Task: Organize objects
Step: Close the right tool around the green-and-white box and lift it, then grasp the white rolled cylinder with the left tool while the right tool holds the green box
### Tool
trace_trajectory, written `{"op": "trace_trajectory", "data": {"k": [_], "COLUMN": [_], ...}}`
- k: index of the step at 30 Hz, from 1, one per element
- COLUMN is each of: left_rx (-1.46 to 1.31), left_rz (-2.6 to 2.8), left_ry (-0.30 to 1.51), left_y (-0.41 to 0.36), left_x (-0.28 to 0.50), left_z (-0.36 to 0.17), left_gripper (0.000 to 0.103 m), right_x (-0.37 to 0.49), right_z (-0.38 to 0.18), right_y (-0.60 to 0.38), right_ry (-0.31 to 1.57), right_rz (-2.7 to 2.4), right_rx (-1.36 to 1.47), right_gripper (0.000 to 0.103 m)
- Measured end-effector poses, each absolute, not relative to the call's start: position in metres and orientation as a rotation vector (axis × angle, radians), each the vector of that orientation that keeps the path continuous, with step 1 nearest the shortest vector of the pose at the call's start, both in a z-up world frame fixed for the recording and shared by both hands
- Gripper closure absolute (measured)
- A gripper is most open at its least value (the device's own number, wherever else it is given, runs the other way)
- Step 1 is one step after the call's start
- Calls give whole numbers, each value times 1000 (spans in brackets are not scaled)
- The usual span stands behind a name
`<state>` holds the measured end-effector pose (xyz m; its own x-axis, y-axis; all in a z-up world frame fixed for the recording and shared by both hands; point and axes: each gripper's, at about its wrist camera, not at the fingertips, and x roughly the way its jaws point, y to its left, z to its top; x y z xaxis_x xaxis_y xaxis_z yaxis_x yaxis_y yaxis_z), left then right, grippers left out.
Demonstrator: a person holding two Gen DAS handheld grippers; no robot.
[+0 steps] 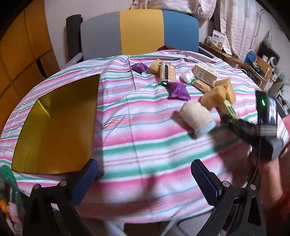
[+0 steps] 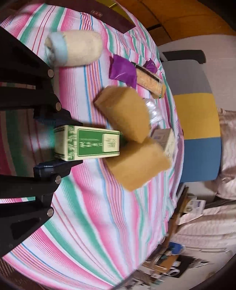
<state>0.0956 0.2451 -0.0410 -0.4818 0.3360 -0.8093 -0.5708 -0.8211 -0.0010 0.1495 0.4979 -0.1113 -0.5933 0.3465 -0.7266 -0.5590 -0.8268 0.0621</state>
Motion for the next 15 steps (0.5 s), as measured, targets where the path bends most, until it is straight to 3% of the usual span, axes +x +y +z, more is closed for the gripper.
{"op": "trace_trajectory", "data": {"k": [6,15], "left_rx": [-1144,-1207], "left_rz": [2292,2243], "left_ry": [393,220], "left_y": [294,353], "left_x": [85,59], "left_z": [-46,-59], "left_gripper": [0,0], "right_x": [153,157], "right_z": [-114,-117], "right_y": [492,494], "right_ry": [340,367], "right_rz": [2407,2430], "right_rx": [-942,-898], "right_gripper": [72,72]}}
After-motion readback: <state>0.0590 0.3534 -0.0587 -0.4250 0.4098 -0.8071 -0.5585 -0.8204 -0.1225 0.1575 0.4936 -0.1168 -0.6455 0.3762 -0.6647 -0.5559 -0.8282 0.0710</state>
